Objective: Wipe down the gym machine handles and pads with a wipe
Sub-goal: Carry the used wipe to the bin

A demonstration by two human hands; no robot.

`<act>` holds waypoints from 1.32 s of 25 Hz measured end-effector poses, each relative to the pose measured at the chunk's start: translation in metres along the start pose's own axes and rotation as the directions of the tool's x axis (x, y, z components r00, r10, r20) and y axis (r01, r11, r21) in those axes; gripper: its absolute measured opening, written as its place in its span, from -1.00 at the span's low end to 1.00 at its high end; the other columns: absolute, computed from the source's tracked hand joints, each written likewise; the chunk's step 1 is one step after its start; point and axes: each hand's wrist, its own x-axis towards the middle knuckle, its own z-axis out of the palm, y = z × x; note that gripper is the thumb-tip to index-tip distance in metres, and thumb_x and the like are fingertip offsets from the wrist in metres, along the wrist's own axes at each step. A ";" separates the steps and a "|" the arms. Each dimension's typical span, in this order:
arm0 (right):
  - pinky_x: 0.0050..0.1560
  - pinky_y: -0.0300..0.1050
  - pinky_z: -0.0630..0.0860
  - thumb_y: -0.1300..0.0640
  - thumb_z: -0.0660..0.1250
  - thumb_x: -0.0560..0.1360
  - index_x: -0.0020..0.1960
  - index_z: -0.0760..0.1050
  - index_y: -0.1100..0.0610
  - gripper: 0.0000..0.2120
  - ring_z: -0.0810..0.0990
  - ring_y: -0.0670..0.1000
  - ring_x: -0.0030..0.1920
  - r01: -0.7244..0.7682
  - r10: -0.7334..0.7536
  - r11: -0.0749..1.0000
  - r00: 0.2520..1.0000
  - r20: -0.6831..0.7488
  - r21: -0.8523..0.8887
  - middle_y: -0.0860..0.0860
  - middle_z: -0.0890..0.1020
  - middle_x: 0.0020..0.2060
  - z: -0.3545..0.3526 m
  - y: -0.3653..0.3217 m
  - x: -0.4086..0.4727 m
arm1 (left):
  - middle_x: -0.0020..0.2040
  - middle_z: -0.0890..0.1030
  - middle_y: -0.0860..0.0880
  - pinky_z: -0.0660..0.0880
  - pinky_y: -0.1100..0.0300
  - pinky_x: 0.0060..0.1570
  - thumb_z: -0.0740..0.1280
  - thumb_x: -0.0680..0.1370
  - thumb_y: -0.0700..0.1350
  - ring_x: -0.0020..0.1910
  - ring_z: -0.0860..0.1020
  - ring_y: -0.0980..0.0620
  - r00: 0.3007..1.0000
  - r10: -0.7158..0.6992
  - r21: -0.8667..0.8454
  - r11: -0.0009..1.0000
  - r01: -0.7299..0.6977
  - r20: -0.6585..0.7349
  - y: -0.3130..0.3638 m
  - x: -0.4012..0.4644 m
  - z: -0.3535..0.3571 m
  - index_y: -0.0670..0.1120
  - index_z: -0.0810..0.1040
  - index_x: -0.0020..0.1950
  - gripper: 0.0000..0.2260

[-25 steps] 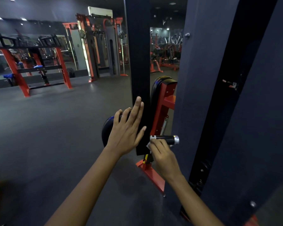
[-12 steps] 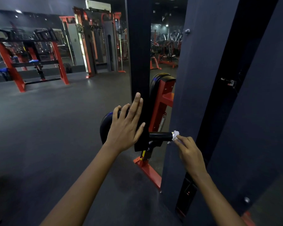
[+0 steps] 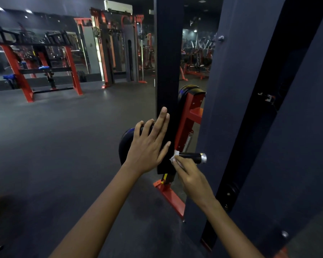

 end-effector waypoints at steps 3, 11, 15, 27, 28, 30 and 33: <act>-0.14 -0.16 0.61 0.39 0.45 0.33 0.21 0.51 0.35 -0.55 0.52 0.04 0.05 0.023 -0.028 0.996 0.998 -0.047 -0.088 0.12 0.52 0.17 -0.004 0.012 -0.004 | 0.56 -0.18 -0.07 0.25 -0.11 0.32 0.09 0.60 0.12 0.32 0.36 -0.14 1.000 -0.004 0.005 1.000 0.004 0.015 -0.001 0.000 -0.004 -0.14 -0.11 0.56 -0.35; 0.01 -0.23 0.46 0.32 0.30 0.42 -0.06 0.57 0.28 -0.87 0.54 0.02 -0.07 0.106 0.001 0.936 0.953 -0.304 0.335 0.11 0.61 -0.10 -0.008 -0.068 0.040 | 0.57 -0.06 -0.04 0.25 -0.04 0.36 0.20 0.57 -0.01 0.36 0.36 -0.02 1.000 0.021 -0.114 0.993 -0.022 -0.012 -0.037 -0.010 -0.035 -0.11 -0.01 0.56 -0.37; -0.05 -0.26 0.45 0.28 0.30 0.45 -0.05 0.49 0.15 -0.90 0.55 -0.02 -0.12 0.131 -0.007 0.806 0.977 -0.212 0.578 0.02 0.58 -0.13 0.038 -0.133 0.075 | 0.53 0.18 0.00 0.28 0.14 0.29 0.22 0.56 0.00 0.37 0.34 0.04 0.960 -0.280 -0.189 0.943 0.275 -0.003 -0.111 -0.057 -0.058 -0.08 0.05 0.55 -0.39; -0.27 -0.13 0.50 0.21 0.48 0.32 -0.35 0.57 0.08 -0.87 0.56 -0.12 -0.32 -0.433 0.286 0.525 0.901 0.327 0.733 -0.06 0.58 -0.32 0.233 -0.286 0.243 | 0.27 0.47 -0.02 0.39 0.00 0.27 0.23 0.46 0.18 0.24 0.47 -0.05 0.512 -0.850 -0.184 0.488 0.853 0.124 -0.334 -0.221 -0.086 -0.13 0.39 0.37 -0.43; -0.26 -0.11 0.50 0.23 0.46 0.33 -0.35 0.57 0.11 -0.88 0.57 -0.08 -0.31 -0.430 0.274 0.550 0.903 0.332 0.716 -0.04 0.59 -0.31 0.246 -0.290 0.256 | 0.25 0.48 -0.04 0.39 0.01 0.26 0.29 0.49 0.10 0.22 0.48 -0.08 0.478 -0.866 -0.187 0.450 0.873 0.147 -0.349 -0.225 -0.084 -0.14 0.41 0.34 -0.50; -0.28 -0.14 0.48 0.21 0.43 0.34 -0.36 0.56 0.12 -0.89 0.57 -0.03 -0.31 -0.464 0.278 0.590 0.885 0.373 0.660 0.00 0.59 -0.30 0.269 -0.295 0.280 | 0.22 0.49 -0.06 0.39 0.07 0.23 0.36 0.53 -0.08 0.20 0.49 -0.09 0.434 -0.882 -0.191 0.401 0.896 0.184 -0.374 -0.230 -0.079 -0.16 0.43 0.32 -0.61; -0.36 -0.17 0.49 0.14 0.45 0.31 -0.39 0.52 0.12 -0.85 0.57 -0.07 -0.39 -0.510 0.300 0.573 0.859 0.415 0.642 0.02 0.60 -0.35 0.300 -0.299 0.308 | 0.21 0.50 -0.07 0.37 0.15 0.20 0.37 0.52 -0.16 0.18 0.49 -0.06 0.433 -0.878 -0.186 0.399 0.898 0.205 -0.412 -0.235 -0.071 -0.18 0.45 0.30 -0.64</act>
